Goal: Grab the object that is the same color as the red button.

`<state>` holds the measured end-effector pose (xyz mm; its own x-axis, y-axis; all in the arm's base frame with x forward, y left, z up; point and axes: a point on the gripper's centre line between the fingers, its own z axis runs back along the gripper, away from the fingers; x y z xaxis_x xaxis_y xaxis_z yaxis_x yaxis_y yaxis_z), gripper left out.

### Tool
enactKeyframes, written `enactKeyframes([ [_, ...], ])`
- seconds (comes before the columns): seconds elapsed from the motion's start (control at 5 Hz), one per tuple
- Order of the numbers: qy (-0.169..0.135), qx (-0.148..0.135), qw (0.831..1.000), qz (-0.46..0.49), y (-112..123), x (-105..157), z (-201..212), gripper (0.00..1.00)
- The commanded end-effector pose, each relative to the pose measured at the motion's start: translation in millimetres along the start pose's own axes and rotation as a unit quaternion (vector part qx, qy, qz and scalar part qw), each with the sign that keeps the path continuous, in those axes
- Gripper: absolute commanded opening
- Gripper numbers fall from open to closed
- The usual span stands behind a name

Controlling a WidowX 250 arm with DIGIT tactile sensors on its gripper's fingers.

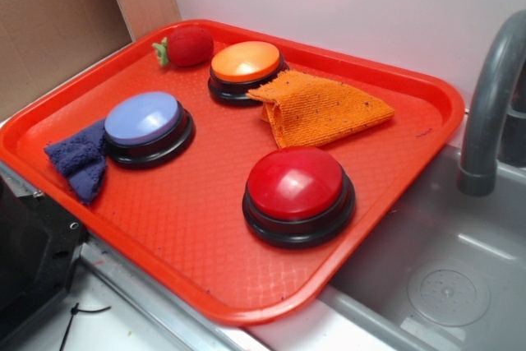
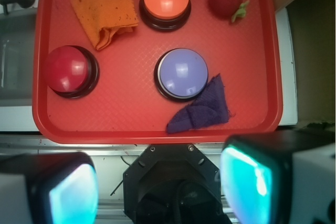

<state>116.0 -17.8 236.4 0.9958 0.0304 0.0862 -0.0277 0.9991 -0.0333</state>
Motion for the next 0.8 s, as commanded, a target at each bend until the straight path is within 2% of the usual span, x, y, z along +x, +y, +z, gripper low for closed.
enactKeyframes([
  [0.0, 0.0, 0.0, 1.0, 0.0, 0, 0, 0, 1.0],
  [0.4, -0.038, 0.015, 0.996, 0.078, 19, 17, -19, 1.0],
  [0.6, -0.067, 0.023, 0.993, 0.092, 36, 33, -33, 1.0],
])
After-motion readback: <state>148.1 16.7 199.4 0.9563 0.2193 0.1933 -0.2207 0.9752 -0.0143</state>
